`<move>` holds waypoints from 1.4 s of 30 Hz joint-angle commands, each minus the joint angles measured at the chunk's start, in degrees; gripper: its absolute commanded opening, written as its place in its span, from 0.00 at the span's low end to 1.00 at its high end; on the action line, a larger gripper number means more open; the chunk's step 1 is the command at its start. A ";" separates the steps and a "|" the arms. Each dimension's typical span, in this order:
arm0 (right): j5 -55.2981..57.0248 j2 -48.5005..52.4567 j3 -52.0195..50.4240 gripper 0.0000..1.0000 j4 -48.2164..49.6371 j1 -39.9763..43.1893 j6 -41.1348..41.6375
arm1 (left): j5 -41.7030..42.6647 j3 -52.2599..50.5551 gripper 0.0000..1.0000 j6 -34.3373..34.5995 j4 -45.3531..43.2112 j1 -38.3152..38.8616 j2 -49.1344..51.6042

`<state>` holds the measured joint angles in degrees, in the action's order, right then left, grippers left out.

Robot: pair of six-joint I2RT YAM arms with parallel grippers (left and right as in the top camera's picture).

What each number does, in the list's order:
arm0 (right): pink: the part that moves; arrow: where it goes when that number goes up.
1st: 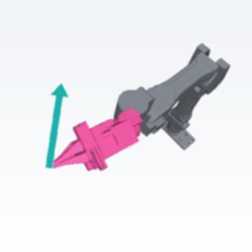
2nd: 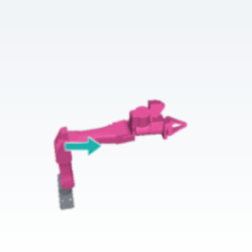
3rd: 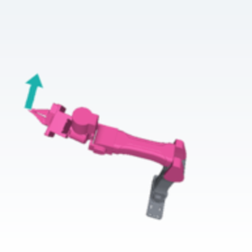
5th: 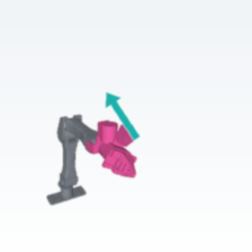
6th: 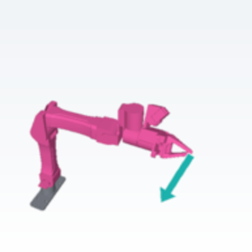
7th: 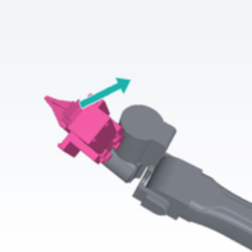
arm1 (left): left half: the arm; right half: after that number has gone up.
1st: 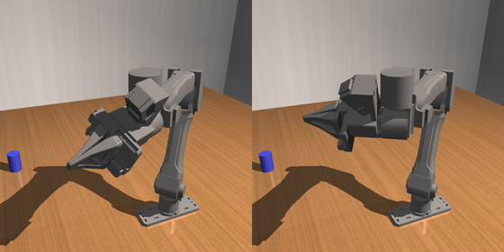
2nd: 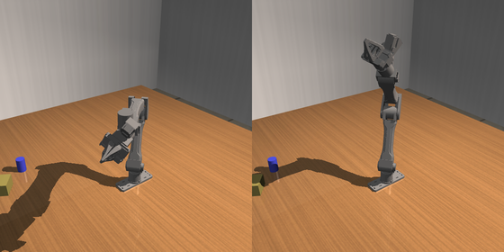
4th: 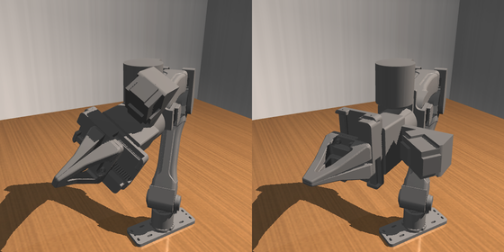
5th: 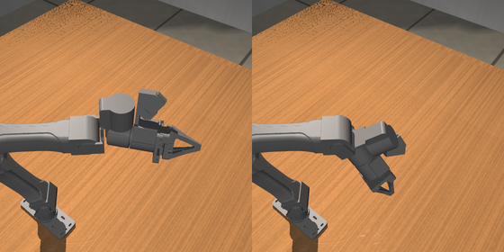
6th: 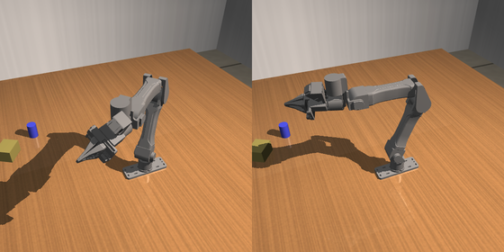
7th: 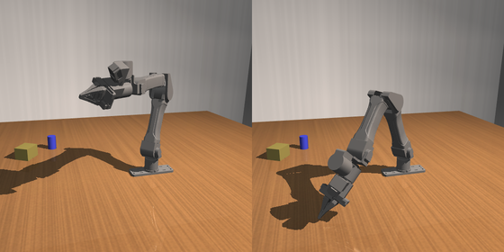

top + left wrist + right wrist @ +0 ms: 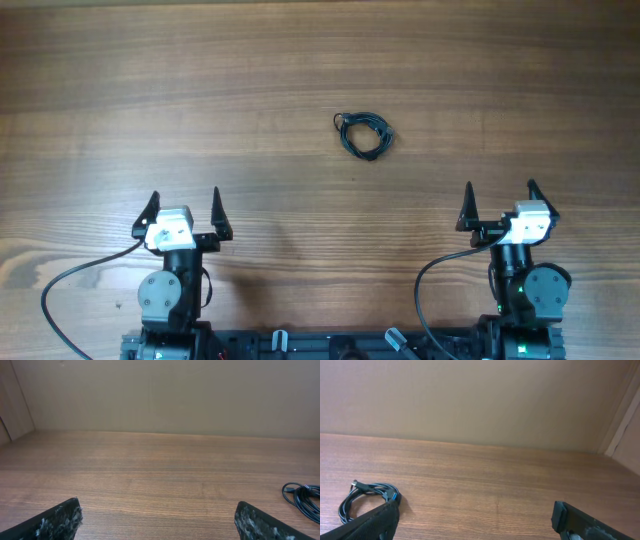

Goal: Untangle cables

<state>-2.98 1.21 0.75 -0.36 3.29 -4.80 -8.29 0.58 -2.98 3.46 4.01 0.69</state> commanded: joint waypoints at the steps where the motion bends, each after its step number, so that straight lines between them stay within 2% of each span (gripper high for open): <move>1: -0.55 -0.96 -0.46 1.00 0.39 0.28 0.44 | 0.09 -0.24 1.00 -1.09 0.02 -0.28 -0.52; 6: -0.55 -0.96 -0.44 1.00 0.39 0.28 0.44 | 1.38 -0.24 1.00 -1.07 0.11 -0.26 -0.35; 10: -0.55 -0.96 -0.46 1.00 0.39 0.28 0.44 | 9.73 -0.24 1.00 -1.07 0.87 -0.28 -0.31; 17: -0.55 -0.96 -0.46 1.00 0.39 0.28 0.44 | 10.05 -0.24 1.00 -1.07 0.85 -0.26 -0.31; 22: -0.55 -0.96 -0.46 1.00 0.39 0.28 0.44 | 13.44 -0.24 1.00 -1.01 0.20 -0.26 -0.31; 26: -0.55 -0.96 -0.46 1.00 0.39 0.28 0.44 | 13.51 -0.20 1.00 0.87 0.22 -0.26 -0.31; 29: -0.55 -0.96 -0.46 1.00 0.39 0.28 0.44 | 17.84 0.96 1.00 0.87 0.59 -0.26 -0.31; 32: -0.55 -0.96 -0.46 1.00 0.39 0.28 0.44 | 18.67 4.00 1.00 3.37 4.57 -0.28 -0.31; 42: -0.55 -0.94 -0.46 1.00 0.39 0.28 0.44 | 18.58 20.20 1.00 3.50 19.17 -0.28 -0.24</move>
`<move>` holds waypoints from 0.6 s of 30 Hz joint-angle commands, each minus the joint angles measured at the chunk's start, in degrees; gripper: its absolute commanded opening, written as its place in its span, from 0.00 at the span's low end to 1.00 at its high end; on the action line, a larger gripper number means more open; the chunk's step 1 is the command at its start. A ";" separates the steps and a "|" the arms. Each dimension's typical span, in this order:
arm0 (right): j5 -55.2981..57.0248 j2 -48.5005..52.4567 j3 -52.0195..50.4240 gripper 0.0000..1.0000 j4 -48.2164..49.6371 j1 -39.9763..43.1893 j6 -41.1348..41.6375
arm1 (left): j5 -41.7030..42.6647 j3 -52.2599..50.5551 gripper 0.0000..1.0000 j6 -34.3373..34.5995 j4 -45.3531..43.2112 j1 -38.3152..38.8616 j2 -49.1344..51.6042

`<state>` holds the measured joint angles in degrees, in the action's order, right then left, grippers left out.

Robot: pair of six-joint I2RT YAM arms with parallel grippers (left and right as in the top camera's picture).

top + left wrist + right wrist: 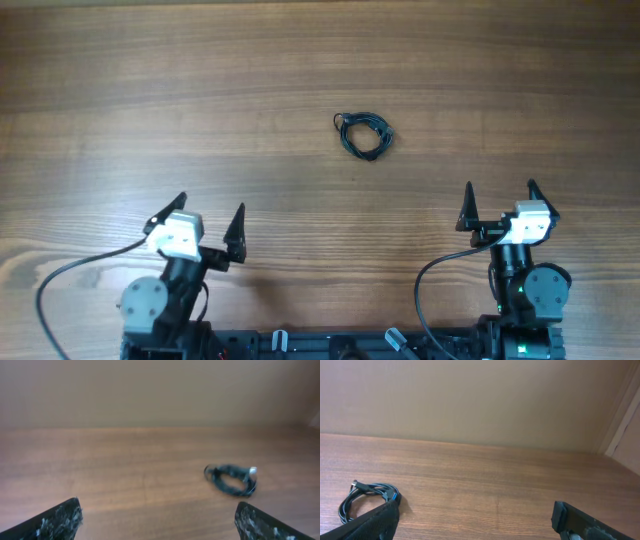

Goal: Untangle cables
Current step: 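Raise both arms and move grippers forward toward the black cable coil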

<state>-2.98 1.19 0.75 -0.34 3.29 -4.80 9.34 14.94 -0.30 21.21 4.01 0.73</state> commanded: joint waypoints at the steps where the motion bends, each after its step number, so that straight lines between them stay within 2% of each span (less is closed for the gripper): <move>1: -0.55 -0.94 -0.44 1.00 0.37 0.28 0.42 | 1.38 7.93 1.00 1.09 1.95 -0.28 0.00; 10: -0.55 -0.94 -0.44 1.00 0.37 0.28 0.44 | 1.07 21.35 1.00 2.01 2.86 -0.28 9.53; 18: -0.55 -0.94 -0.44 1.00 0.37 0.28 0.46 | 0.20 50.12 1.00 -0.85 18.18 -0.28 41.53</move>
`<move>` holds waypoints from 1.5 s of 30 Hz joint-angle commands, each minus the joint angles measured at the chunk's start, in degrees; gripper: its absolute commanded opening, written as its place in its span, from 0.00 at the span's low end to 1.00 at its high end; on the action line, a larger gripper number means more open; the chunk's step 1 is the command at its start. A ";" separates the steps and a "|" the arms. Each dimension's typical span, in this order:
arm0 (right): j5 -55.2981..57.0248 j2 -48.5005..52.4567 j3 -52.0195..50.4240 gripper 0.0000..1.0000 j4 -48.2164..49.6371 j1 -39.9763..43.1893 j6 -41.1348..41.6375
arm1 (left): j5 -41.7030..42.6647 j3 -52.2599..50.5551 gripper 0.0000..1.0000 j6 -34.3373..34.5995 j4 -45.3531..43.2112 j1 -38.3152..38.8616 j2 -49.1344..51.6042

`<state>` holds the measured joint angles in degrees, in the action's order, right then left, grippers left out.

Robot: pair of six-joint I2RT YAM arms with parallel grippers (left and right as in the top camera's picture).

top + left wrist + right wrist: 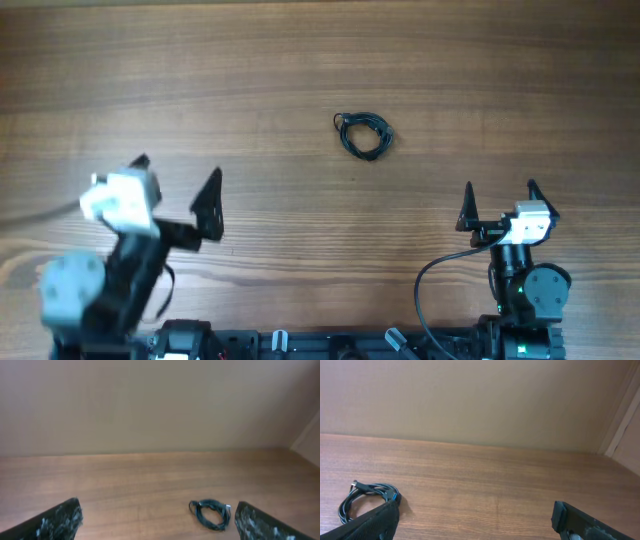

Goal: Untangle cables
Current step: 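Raise both arms and move grippers forward toward the black cable coil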

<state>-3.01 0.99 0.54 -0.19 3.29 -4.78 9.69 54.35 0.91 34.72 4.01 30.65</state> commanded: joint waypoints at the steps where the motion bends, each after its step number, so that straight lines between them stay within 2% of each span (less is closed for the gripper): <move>1: -0.52 -0.74 -0.24 1.00 0.22 0.28 0.42 | -0.20 14.34 1.00 -2.21 6.78 -0.28 15.43; 5: -0.52 -0.74 -0.24 1.00 0.22 0.28 0.42 | -0.33 28.79 1.00 -2.21 14.86 -0.28 30.32; 8: -0.52 -0.74 -0.24 1.00 0.22 0.28 0.42 | -0.55 39.95 1.00 -4.83 20.50 -0.28 41.09; 10: -0.52 -0.74 -0.24 1.00 0.22 0.28 0.39 | -1.53 43.78 1.00 -4.81 20.98 -0.28 45.46; 14: -0.52 -0.74 -0.22 1.00 0.22 0.28 0.42 | -6.86 45.48 1.00 -4.81 16.63 -0.26 51.39; 20: -0.52 -0.72 -0.24 1.00 0.22 0.28 0.42 | -6.75 45.46 1.00 -9.73 10.73 0.57 54.66; 21: -0.52 -0.74 -0.24 0.99 0.22 0.28 0.39 | -6.75 45.44 0.97 -9.75 10.12 0.74 54.99; 22: -0.52 -0.72 -0.22 1.00 0.22 0.28 0.42 | -6.75 45.44 0.84 -9.75 9.77 0.76 55.25; 23: -0.52 -0.74 -0.22 1.00 0.22 0.28 0.42 | -6.75 45.42 0.64 -9.73 9.64 0.74 55.71; 24: -0.52 -0.72 -0.24 1.00 0.22 0.28 0.42 | -6.75 45.42 0.61 -9.73 9.66 0.74 56.24; 25: -0.52 -0.74 -0.22 0.99 0.22 0.28 0.42 | -6.75 45.42 0.63 -9.73 9.68 0.74 56.57; 27: -0.50 -0.72 -0.24 1.00 0.22 0.28 0.35 | -6.75 45.42 1.00 -9.75 9.64 0.74 57.27; 28: -0.48 -0.74 -0.24 1.00 0.22 0.28 0.22 | -6.78 45.42 0.86 -10.16 9.60 0.74 57.57; 29: -0.46 -0.74 -0.24 1.00 0.26 0.28 0.24 | -6.75 45.42 0.80 -11.17 9.62 0.74 57.72; 30: -0.48 -0.74 -0.24 1.00 0.24 0.28 0.22 | -6.78 45.42 0.68 -11.28 9.60 0.74 57.88; 31: -0.52 -0.74 -0.24 1.00 0.28 0.28 0.31 | -6.78 45.42 0.63 -11.26 9.53 0.74 57.96; 32: -0.87 -0.74 -0.22 1.00 0.46 0.26 0.52 | -6.75 45.42 0.71 -11.23 9.35 0.74 58.12; 33: -2.36 -0.74 -0.22 1.00 0.87 0.28 0.50 | -6.75 45.42 0.91 -11.23 9.16 0.74 58.25; 34: -5.14 -0.74 -0.11 1.00 1.03 0.26 1.05 | -6.75 45.42 1.00 -11.23 8.96 0.74 58.31; 35: -7.82 -0.74 0.35 1.00 0.96 0.28 3.23 | -6.75 45.42 1.00 -11.23 8.74 0.74 58.40; 40: -7.61 -0.74 4.20 1.00 0.37 0.28 15.43 | -4.57 45.42 1.00 -11.19 8.76 0.74 58.40; 42: -7.61 -0.74 7.56 1.00 -2.10 0.28 15.87 | -4.61 45.42 1.00 -11.19 8.79 0.74 58.40; 45: -5.99 -0.50 15.98 1.00 -11.47 0.28 15.43 | -4.57 45.42 1.00 -11.19 8.74 0.74 58.40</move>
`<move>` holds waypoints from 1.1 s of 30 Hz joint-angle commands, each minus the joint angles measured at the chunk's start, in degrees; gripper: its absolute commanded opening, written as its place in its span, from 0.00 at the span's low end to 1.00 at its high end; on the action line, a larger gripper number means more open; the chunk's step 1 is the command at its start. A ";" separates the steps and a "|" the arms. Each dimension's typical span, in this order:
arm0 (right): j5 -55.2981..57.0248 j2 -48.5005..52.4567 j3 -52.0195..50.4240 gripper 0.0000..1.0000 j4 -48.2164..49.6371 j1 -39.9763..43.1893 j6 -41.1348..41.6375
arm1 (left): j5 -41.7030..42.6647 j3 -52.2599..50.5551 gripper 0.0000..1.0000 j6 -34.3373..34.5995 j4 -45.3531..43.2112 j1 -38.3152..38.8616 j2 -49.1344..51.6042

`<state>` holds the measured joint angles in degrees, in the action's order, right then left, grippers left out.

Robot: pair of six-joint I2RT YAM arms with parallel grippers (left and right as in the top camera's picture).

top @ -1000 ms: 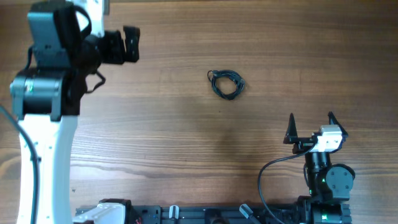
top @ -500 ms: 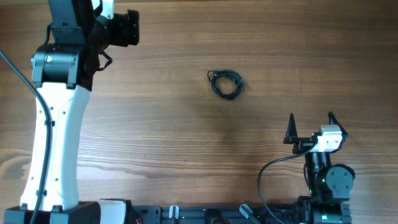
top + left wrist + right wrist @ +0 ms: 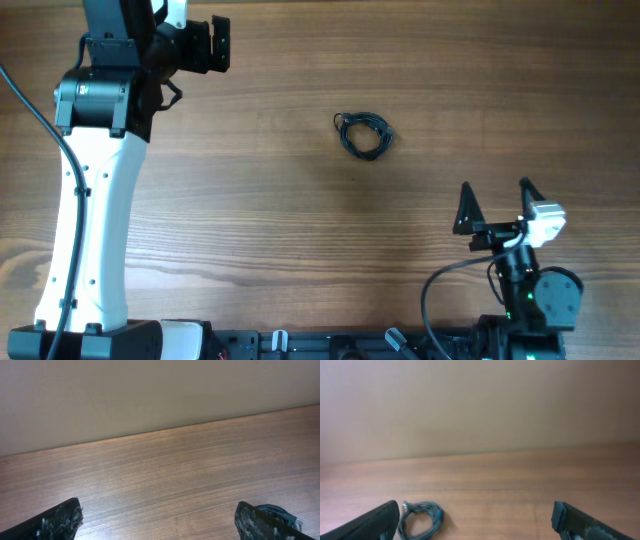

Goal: Untangle cables
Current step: 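Raise both arms and move grippers forward toward the black cable coil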

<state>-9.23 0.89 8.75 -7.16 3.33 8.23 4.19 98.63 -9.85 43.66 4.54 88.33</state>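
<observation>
A small coiled bundle of dark cables (image 3: pixel 363 134) lies on the wooden table (image 3: pixel 320 230), right of centre and toward the back. My left gripper (image 3: pixel 205 45) is high at the far back left, well apart from the bundle, open and empty. In the left wrist view the left gripper (image 3: pixel 157 505) spans bare wood, and the bundle (image 3: pixel 280 511) peeks out beside its right finger. My right gripper (image 3: pixel 494 190) stands open near the front right. In the right wrist view the right gripper (image 3: pixel 476 506) is open, with the bundle (image 3: pixel 421 517) low left by its left finger.
The long white link of my left arm (image 3: pixel 85 220) stretches along the table's left side. A pale wall (image 3: pixel 480 405) rises behind the table. Black supply cables (image 3: pixel 440 290) loop near the arm bases at the front edge.
My left arm went from low near the front left to stretched out, its gripper now at the far back left. My right gripper has turned slightly left, bringing the bundle further into its view.
Both grippers stood open near the front edge, the bundle untouched. Then the left gripper was turned toward the bundle, then raised and further left. Now it is at the back left corner. The bundle has not moved.
</observation>
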 commanded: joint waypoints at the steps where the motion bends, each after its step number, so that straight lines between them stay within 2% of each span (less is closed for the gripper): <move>1: 1.99 0.11 10.67 1.00 -7.96 0.24 2.47 | 1.36 1.14 1.00 -0.44 -0.15 0.22 0.72; 5: 3.58 3.28 20.20 1.00 -17.09 0.24 2.29 | 1.33 1.14 1.00 -0.44 0.07 0.22 0.72; 11: 1.75 12.13 30.40 1.00 -20.44 0.24 0.70 | 1.31 1.14 1.00 -0.44 1.42 0.22 0.72; 19: -5.05 33.11 52.02 1.00 -34.12 0.22 -3.82 | 1.33 1.14 1.00 -0.22 2.84 0.22 0.72; 21: -5.07 40.02 59.23 1.00 -38.64 0.24 -5.75 | 1.33 1.14 1.00 -0.24 3.48 0.22 0.72; 22: -5.03 47.32 66.55 1.00 -43.45 0.24 -8.57 | 1.33 1.14 1.00 -0.22 3.82 0.22 0.72; 33: -4.74 74.79 87.78 1.00 -56.50 0.24 -19.15 | 1.36 1.14 1.00 -0.22 5.51 0.22 0.72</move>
<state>-13.34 70.28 92.47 -61.91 3.33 -6.70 4.60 98.65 -9.82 48.97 4.54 88.66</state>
